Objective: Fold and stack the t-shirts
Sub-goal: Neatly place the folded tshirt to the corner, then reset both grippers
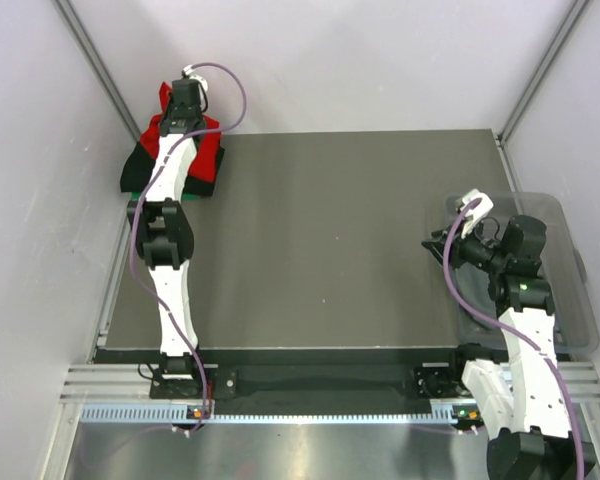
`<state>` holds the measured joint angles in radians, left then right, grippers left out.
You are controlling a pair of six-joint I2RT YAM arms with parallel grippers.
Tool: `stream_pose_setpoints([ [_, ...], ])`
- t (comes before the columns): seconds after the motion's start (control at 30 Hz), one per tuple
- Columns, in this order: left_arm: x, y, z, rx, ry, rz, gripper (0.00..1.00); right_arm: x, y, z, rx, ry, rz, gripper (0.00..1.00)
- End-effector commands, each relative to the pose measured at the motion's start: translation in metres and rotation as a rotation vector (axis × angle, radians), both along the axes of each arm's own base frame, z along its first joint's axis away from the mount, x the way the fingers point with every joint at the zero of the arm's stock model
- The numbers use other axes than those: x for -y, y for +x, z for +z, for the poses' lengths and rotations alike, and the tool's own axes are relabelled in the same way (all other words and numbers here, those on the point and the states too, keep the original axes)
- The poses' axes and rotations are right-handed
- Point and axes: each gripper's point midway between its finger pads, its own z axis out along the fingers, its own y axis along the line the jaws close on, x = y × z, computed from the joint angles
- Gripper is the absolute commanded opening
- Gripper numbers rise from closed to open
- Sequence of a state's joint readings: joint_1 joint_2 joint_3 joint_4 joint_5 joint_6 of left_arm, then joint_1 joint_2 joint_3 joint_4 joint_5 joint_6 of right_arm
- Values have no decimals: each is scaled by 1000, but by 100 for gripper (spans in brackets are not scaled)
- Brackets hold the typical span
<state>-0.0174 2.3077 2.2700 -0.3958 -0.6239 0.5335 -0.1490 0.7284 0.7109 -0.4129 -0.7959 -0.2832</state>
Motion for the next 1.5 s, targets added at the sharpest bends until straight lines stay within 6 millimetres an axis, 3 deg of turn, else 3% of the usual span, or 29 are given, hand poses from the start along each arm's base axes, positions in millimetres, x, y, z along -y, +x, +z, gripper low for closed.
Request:
stream_pose_setpoints([
  [0.0, -9, 10, 31, 106, 76, 29, 0, 0, 4, 12, 55, 4, 13, 37],
  [0.23, -19, 12, 4, 51, 107, 52, 0, 1, 6, 7, 42, 8, 9, 38],
  [0.27, -35, 9, 1, 46, 109, 80, 0, 1, 6, 7, 41, 9, 11, 38],
  [0.37, -49, 5, -3, 39, 113, 110, 0, 1, 6, 7, 43, 9, 12, 38],
  [0.57, -63, 2, -9, 26, 128, 132, 2, 1, 7, 4, 37, 11, 12, 38],
  [0.63, -62, 4, -5, 50, 132, 131, 31, 2, 7, 5, 40, 10, 8, 41],
  [0.67, -62, 2, -9, 60, 135, 144, 67, 2, 7, 6, 45, 9, 6, 42],
  [0.73, -56, 2, 13, 159, 115, 141, 86, 3, 7, 6, 47, 7, 3, 45],
  [0.77, -50, -1, -1, 135, 107, 122, 99, 4, 8, 6, 50, 6, 0, 47],
  [0.83, -35, -2, 11, 217, 77, 88, 99, 4, 7, 7, 50, 9, -3, 51],
  [0.9, -20, -4, 11, 228, 34, 61, 99, 4, 6, 10, 58, 12, -2, 53],
  [1.0, 33, -15, 8, 206, -70, -3, 99, 4, 8, 14, 59, 14, -9, 58],
  [1.07, 71, -32, 13, 203, -141, -64, 99, 9, 14, 27, 75, 9, -42, 69],
  [1.1, 82, -45, 36, 238, -163, -87, 99, 10, 18, 28, 61, 11, -47, 75],
  [1.13, 96, -54, 27, 210, -194, -118, 99, 12, 20, 32, 56, 12, -60, 94],
  [1.17, 118, -65, 27, 185, -211, -159, 99, 14, 25, 46, 70, 14, -75, 100],
  [1.23, 139, -91, 41, 186, -275, -202, 99, 21, 39, 47, 17, 22, -117, 100],
  [1.27, 163, -100, 43, 162, -319, -281, 99, 23, 42, 44, -26, 20, -133, 100],
  [1.3, 169, -120, 49, 132, -347, -303, 99, 27, 54, 48, -51, 7, -146, 100],
  [1.43, 210, -178, 34, 5, -558, -432, 99, 34, 72, 28, -209, -62, -190, 100],
  [1.47, 222, -190, 34, -19, -615, -495, 99, 34, 77, 34, -205, -73, -197, 100],
])
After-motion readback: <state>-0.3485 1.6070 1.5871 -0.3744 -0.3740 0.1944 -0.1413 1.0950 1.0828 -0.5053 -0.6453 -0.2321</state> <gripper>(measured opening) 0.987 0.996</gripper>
